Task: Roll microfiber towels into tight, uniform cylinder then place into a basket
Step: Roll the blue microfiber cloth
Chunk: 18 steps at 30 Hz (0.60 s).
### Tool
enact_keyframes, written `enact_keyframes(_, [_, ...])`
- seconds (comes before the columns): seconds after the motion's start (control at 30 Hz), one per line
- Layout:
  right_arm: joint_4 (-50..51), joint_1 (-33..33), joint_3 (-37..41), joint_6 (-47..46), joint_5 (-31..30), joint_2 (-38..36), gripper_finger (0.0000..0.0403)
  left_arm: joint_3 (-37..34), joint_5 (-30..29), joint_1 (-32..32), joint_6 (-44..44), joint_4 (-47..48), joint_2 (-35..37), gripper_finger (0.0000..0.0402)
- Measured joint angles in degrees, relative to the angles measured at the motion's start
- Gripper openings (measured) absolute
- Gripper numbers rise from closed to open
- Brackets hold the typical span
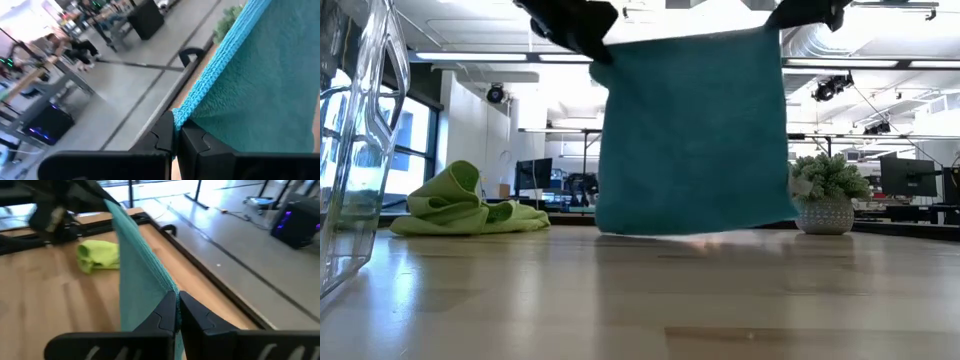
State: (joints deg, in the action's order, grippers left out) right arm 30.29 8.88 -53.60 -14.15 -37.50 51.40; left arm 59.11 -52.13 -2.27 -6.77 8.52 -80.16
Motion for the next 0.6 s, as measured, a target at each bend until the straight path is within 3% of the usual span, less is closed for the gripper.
enact_keyframes(0.2, [-5.76, -4.51, 0.02, 8.05, -0.02, 0.0, 0.0, 2.16, -3.99, -0.37, -8.2, -3.98, 0.46, 0.0])
enact_keyframes(0.37, [-9.16, -5.13, 0.02, 15.63, 0.27, -0.04, 0.0, 5.91, -5.91, 1.64, -8.94, -3.79, 0.59, 0.0])
enact_keyframes(0.47, [-3.08, -4.39, 0.02, 10.82, 1.98, 0.62, 0.0, 5.96, -4.51, 3.54, -2.92, 0.17, 0.26, 0.0])
enact_keyframes(0.6, [9.05, -1.71, 0.08, -2.27, 3.14, 4.98, 0.0, 5.95, 2.76, 6.69, 15.41, 13.45, -3.18, 0.0])
